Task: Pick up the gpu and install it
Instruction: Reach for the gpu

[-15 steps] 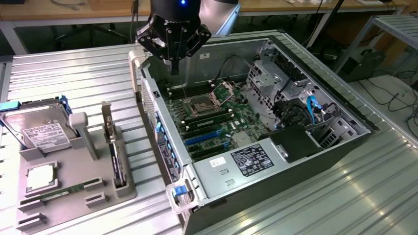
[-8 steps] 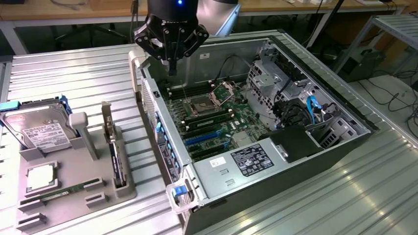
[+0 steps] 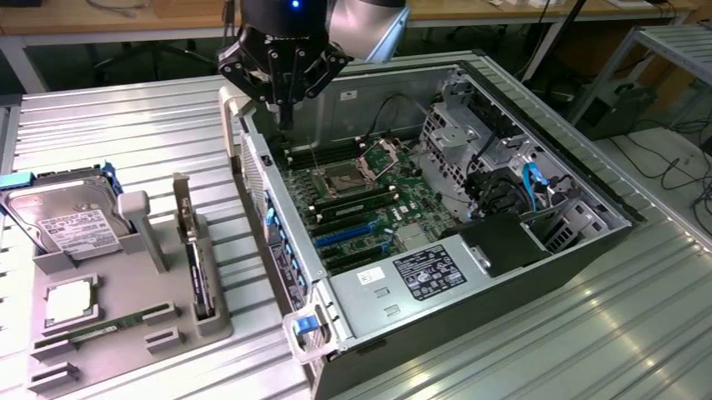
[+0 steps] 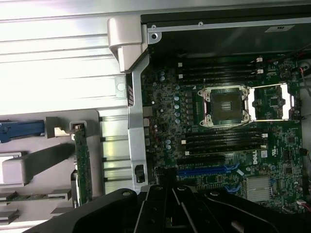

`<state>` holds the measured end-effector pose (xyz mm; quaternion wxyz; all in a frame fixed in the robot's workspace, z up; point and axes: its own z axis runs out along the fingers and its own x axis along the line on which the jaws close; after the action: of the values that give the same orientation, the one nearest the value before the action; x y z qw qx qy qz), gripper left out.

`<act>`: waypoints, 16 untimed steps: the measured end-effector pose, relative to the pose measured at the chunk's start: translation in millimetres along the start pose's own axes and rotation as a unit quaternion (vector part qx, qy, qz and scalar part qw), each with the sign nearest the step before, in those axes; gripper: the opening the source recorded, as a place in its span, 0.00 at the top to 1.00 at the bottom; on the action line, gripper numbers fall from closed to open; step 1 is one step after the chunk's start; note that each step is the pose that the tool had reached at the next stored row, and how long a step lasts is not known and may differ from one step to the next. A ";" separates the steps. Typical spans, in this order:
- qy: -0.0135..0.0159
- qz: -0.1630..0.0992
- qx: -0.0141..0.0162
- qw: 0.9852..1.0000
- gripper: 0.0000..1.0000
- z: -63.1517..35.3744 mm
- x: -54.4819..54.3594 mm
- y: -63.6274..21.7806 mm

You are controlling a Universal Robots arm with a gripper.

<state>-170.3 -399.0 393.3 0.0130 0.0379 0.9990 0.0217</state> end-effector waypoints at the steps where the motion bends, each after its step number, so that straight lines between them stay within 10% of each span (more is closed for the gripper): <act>1: 0.000 0.000 0.000 1.000 0.89 0.0 0.9 -0.1; 16: 0.000 0.000 0.000 1.000 0.89 -0.4 15.4 -1.3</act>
<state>-185.7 -399.1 393.3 0.0131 0.0379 0.9990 0.0217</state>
